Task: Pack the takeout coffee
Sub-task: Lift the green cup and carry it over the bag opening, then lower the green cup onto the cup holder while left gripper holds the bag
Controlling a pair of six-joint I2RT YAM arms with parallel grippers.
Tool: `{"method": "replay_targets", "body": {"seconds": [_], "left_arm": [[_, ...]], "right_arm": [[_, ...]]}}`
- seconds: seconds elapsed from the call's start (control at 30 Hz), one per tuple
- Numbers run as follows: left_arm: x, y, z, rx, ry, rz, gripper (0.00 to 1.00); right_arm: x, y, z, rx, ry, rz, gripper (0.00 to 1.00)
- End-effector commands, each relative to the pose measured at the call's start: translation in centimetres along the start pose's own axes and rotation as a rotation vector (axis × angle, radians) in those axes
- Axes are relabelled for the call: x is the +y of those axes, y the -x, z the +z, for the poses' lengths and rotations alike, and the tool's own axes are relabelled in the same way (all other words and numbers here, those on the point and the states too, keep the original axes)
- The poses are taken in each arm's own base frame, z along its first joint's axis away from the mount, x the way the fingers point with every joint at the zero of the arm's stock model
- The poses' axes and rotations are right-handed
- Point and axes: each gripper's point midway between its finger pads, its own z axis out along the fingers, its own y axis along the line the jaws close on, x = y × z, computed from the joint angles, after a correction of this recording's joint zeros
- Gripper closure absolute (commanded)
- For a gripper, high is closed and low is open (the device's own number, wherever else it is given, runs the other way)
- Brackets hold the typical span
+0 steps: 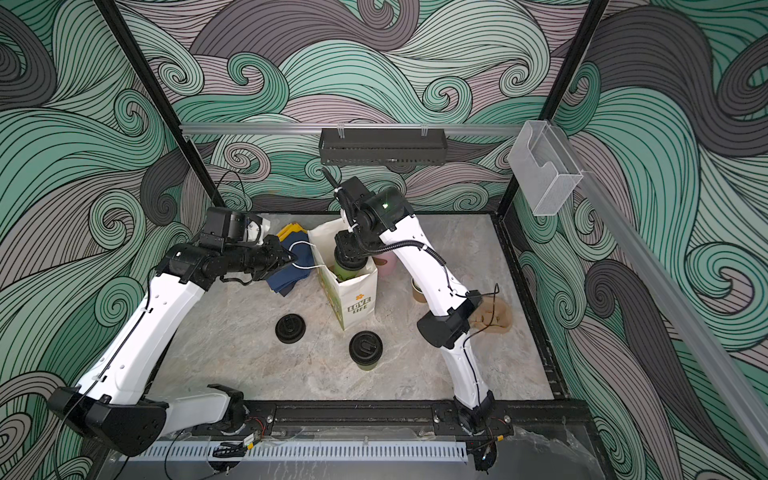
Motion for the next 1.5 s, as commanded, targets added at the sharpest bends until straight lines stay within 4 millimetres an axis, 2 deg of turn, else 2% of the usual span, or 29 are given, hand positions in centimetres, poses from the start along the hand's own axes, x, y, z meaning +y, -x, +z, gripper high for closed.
{"method": "replay_targets", "body": {"seconds": [0.0,0.33,0.6,1.07,1.47], "left_arm": [[0.0,0.0,0.1,0.008,-0.012,0.009,0.91],[0.0,-0.2,0.0,0.013,-0.013,0.007,0.93],[0.1,-0.3,0.1,0.020,-0.010,0.004,0.93],[0.1,-0.5,0.2,0.034,-0.013,0.000,0.93],[0.3,-0.8,0.2,0.039,-0.011,-0.005,0.93]], "right_arm": [[-1.5,-4.2,0.5,0.184,-0.092,0.008,0.40],[-1.7,-4.4,3.5,0.242,-0.135,0.015,0.41],[-2.0,-5.2,4.8,0.292,-0.173,0.010,0.42],[-0.9,-6.8,3.8,0.325,-0.153,0.014,0.42],[-1.8,-6.4,5.6,0.331,-0.221,0.043,0.42]]}}
